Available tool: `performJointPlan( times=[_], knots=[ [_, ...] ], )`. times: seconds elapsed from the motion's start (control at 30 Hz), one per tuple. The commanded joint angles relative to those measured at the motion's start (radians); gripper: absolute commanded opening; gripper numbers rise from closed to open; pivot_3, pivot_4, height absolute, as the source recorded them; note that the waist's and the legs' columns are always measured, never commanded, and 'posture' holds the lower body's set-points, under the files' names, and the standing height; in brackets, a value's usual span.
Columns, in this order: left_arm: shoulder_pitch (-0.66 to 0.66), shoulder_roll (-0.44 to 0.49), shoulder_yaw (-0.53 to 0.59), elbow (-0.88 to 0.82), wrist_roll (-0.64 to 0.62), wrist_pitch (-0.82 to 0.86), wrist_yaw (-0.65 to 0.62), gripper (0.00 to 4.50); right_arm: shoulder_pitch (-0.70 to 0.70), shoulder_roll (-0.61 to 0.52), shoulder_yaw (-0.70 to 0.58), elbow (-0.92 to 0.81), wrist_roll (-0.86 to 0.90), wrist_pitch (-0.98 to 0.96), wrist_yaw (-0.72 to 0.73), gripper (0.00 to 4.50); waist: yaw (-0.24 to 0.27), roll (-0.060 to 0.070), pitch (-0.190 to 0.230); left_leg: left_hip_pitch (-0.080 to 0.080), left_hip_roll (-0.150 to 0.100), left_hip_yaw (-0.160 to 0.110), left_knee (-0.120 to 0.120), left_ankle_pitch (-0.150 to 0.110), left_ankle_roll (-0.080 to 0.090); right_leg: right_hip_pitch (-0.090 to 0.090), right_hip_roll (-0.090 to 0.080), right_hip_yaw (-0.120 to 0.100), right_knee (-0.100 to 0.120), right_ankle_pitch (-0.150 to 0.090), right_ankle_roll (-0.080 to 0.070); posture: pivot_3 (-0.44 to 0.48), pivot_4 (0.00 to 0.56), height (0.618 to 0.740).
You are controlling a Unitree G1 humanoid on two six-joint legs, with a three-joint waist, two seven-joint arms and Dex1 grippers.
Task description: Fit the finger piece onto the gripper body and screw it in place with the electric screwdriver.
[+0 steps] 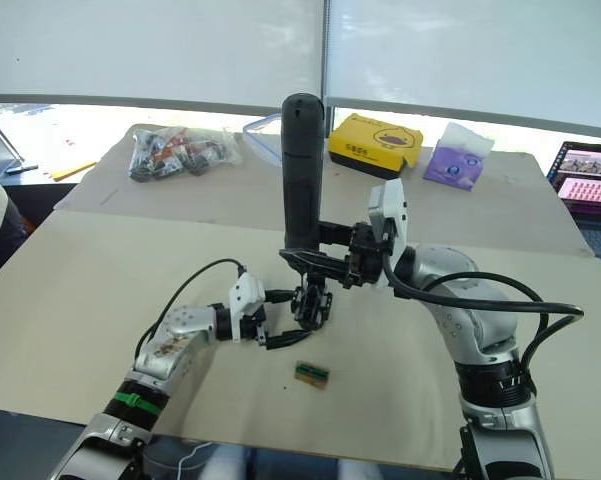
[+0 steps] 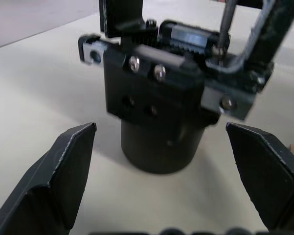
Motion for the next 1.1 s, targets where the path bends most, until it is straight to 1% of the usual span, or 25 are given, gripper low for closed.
performJointPlan(
  times=[0.03, 0.4, 0.8, 0.83, 0.9, 0.93, 0.97, 1.1],
  knots=[
    [-0.022, -0.008, -0.011, 0.005, 0.015, -0.022, -0.009, 4.5, 0.002, -0.003, -0.013, -0.05, 0.011, -0.026, 0.002, 1.93, 0.0, 0.0, 0.0, 0.0, 0.0, 0.0, 0.0, 0.0, 0.0, 0.0, 0.0, 0.0, 0.0, 0.0, 0.0, 0.0, 0.15, 0.74],
    [-0.045, -0.029, -0.003, 0.029, 0.023, -0.01, -0.009, 4.5, 0.006, -0.007, -0.017, -0.059, 0.013, -0.02, -0.004, 1.93, 0.001, 0.0, 0.0, 0.0, 0.0, 0.0, 0.0, 0.0, 0.0, 0.0, 0.0, 0.0, 0.0, 0.0, 0.0, 0.0, 0.15, 0.74],
    [-0.039, -0.048, -0.003, 0.032, 0.029, -0.006, -0.003, 4.5, 0.012, -0.009, -0.014, -0.069, 0.015, -0.013, -0.01, 1.93, 0.001, 0.0, 0.0, 0.0, 0.0, 0.0, 0.0, 0.0, 0.0, 0.0, 0.0, 0.0, 0.0, 0.0, 0.0, 0.0, 0.15, 0.74],
    [-0.038, -0.048, -0.003, 0.032, 0.029, -0.006, -0.002, 3.97, 0.013, -0.009, -0.014, -0.069, 0.015, -0.013, -0.01, 1.93, 0.001, 0.0, 0.0, 0.0, 0.0, 0.0, 0.0, 0.0, 0.0, 0.0, 0.0, 0.0, 0.0, 0.0, 0.0, 0.0, 0.15, 0.74],
    [-0.035, -0.048, -0.009, 0.034, 0.034, -0.006, -0.003, 3.23, 0.013, -0.009, -0.013, -0.069, 0.014, -0.013, -0.01, 1.93, 0.001, 0.0, 0.0, 0.0, 0.0, 0.0, 0.0, 0.0, 0.0, 0.0, 0.0, 0.0, 0.0, 0.0, 0.0, 0.0, 0.15, 0.74],
    [-0.033, -0.046, -0.014, 0.034, 0.038, -0.008, -0.01, 2.67, 0.014, -0.009, -0.012, -0.069, 0.013, -0.014, -0.011, 1.93, 0.001, 0.0, 0.0, 0.0, 0.0, 0.0, 0.0, 0.0, 0.0, 0.0, 0.0, 0.0, 0.0, 0.0, 0.0, 0.0, 0.15, 0.74],
    [-0.03, -0.044, -0.018, 0.033, 0.041, -0.011, -0.012, 2.4, 0.014, -0.009, -0.011, -0.068, 0.012, -0.014, -0.011, 1.93, 0.001, 0.0, 0.0, 0.0, 0.0, 0.0, 0.0, 0.0, 0.0, 0.0, 0.0, 0.0, 0.0, 0.0, 0.0, 0.0, 0.15, 0.74],
    [-0.026, -0.04, -0.028, 0.035, 0.054, -0.023, -0.017, 2.4, 0.016, -0.009, -0.007, -0.065, 0.009, -0.018, -0.01, 1.93, 0.001, 0.0, 0.0, 0.0, 0.0, 0.0, 0.0, 0.0, 0.0, 0.001, 0.0, 0.0, 0.0, 0.0, 0.0, 0.0, 0.15, 0.74]
  ],
)
